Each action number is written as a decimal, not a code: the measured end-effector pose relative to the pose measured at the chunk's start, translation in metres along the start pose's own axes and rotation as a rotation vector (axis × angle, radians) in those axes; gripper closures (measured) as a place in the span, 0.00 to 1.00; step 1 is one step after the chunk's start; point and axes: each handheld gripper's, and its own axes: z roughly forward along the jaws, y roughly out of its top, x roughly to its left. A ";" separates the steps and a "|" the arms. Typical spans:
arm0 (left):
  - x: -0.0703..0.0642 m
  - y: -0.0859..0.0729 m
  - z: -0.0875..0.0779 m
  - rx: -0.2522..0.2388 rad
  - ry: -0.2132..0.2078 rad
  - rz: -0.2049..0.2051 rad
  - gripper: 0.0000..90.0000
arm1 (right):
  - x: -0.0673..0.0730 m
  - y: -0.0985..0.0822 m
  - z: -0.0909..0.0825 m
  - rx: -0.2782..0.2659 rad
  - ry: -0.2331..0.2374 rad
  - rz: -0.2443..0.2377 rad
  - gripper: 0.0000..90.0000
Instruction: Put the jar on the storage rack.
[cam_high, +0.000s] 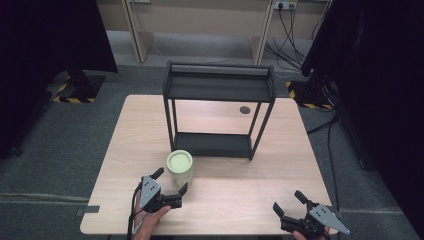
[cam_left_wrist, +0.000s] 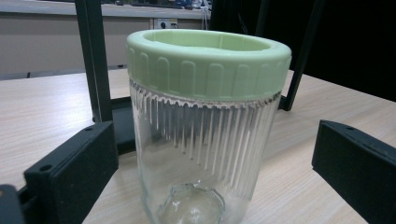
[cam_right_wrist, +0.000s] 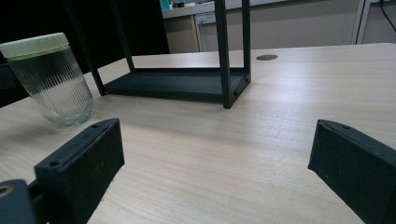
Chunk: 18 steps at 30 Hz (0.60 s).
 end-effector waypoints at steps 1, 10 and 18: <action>0.001 0.000 0.001 0.003 0.000 0.002 0.00 | 0.000 0.000 0.000 0.000 0.000 0.000 0.04; 0.002 0.000 0.015 0.016 -0.002 0.003 0.00 | 0.000 0.000 0.000 -0.001 0.001 -0.001 0.04; 0.002 -0.001 0.023 0.025 0.000 0.007 0.00 | 0.000 0.000 0.000 0.000 0.001 0.000 0.04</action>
